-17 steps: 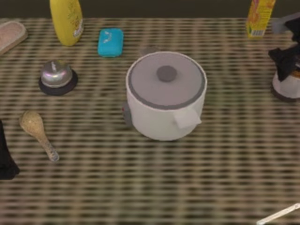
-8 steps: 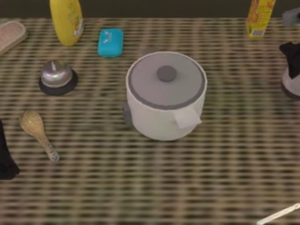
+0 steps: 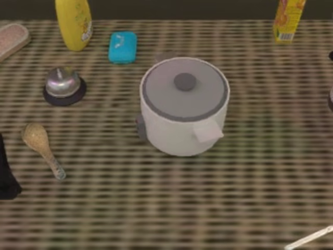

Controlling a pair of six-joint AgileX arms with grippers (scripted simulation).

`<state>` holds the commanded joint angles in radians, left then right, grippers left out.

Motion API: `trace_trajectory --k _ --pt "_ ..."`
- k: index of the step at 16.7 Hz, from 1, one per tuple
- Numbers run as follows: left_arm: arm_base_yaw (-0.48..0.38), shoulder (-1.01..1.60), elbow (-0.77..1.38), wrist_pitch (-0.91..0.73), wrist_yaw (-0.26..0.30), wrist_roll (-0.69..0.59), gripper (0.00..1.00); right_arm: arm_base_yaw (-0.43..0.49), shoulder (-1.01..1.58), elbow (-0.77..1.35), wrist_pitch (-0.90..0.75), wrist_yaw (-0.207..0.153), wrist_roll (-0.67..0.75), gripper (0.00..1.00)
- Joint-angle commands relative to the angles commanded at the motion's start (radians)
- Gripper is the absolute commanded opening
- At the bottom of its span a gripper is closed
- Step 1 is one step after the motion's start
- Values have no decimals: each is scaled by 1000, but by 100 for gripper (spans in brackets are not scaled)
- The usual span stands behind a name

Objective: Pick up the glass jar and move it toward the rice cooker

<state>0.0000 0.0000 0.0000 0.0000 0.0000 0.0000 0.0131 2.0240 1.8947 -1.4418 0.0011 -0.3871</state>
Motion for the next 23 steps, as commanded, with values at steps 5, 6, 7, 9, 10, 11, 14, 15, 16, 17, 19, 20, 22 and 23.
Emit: trace_trajectory --k 5,6,7,9,10,11,14,15,16,17,19,20,22,23 --pt "0 0 0 0 0 0 100 2 10 8 3 -1 17 0" --pt "0 0 0 0 0 0 100 13 20 13 5 -2 40 0" --pt "0 0 0 0 0 0 100 27 33 20 7 -2 72 0" --pt "0 0 0 0 0 0 100 64 64 37 17 -4 164 0" --pt "0 0 0 0 0 0 100 86 80 47 25 -4 222 0" --pt "0 0 0 0 0 0 100 108 96 57 35 -5 287 0" --pt "0 0 0 0 0 0 100 179 142 86 64 -4 487 0" --pt "0 0 0 0 0 0 100 201 157 92 73 -4 543 0" --pt "0 0 0 0 0 0 100 220 170 96 80 -4 589 0" --pt "0 0 0 0 0 0 100 236 181 98 86 -4 625 0" --pt "0 0 0 0 0 0 100 256 194 99 93 -4 664 0" --pt "0 0 0 0 0 0 100 258 195 99 94 -4 668 0" --pt "0 0 0 0 0 0 100 258 195 99 94 -4 668 0" --pt "0 0 0 0 0 0 100 253 190 97 92 -5 668 0"
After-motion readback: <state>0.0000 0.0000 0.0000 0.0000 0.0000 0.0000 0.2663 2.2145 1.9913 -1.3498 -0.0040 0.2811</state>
